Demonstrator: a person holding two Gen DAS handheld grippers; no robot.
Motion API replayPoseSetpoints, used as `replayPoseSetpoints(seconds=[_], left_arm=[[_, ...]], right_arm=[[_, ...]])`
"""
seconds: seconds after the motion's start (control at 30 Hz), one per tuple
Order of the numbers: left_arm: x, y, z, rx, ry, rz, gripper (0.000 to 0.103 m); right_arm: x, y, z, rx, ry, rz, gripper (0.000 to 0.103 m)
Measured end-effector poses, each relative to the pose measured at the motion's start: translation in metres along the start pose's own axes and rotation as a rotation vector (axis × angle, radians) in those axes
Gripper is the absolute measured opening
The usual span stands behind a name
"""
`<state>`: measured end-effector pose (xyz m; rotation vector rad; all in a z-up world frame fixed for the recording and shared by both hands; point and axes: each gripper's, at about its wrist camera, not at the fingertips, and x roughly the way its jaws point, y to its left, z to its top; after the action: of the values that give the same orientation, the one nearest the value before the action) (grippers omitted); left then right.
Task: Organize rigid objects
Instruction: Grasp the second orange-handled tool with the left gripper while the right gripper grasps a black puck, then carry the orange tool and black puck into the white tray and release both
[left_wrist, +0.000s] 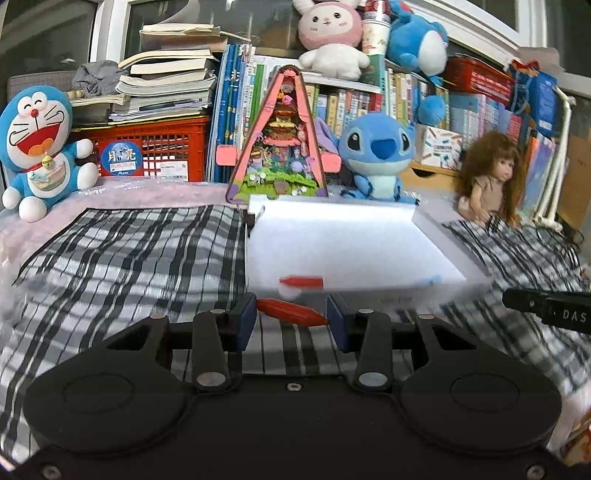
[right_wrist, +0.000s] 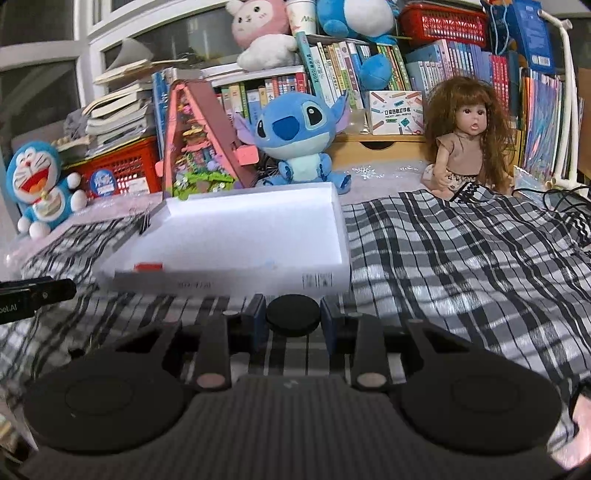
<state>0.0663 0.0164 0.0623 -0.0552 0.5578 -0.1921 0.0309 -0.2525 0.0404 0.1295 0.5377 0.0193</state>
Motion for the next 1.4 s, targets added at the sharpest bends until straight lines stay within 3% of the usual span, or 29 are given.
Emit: replayPoseSetpoints(seconds=[0.2, 0.3, 0.53, 0.9, 1.4], left_arm=[[0.032, -0.002, 0.038, -0.069, 0.069, -0.004, 0.039], [0.051, -0.007, 0.050, -0.057, 0.102, 0.001, 0.039], [0.111, -0.009, 0.070, -0.109, 0.241, 0.017, 0.039], [0.157, -0.010, 0.060, -0.116, 0.273, 0.076, 0.039], [0.162, -0.014, 0.050, -0.095, 0.255, 0.111, 0.040]], right_arm=[[0.024, -0.004, 0.036, 0.049, 0.043, 0.021, 0.037], [0.041, -0.007, 0.051, 0.093, 0.085, 0.055, 0.037], [0.097, -0.003, 0.083, 0.154, 0.248, 0.107, 0.037], [0.146, 0.028, 0.077, 0.044, 0.301, 0.071, 0.037], [0.152, 0.037, 0.061, -0.055, 0.281, 0.034, 0.038]])
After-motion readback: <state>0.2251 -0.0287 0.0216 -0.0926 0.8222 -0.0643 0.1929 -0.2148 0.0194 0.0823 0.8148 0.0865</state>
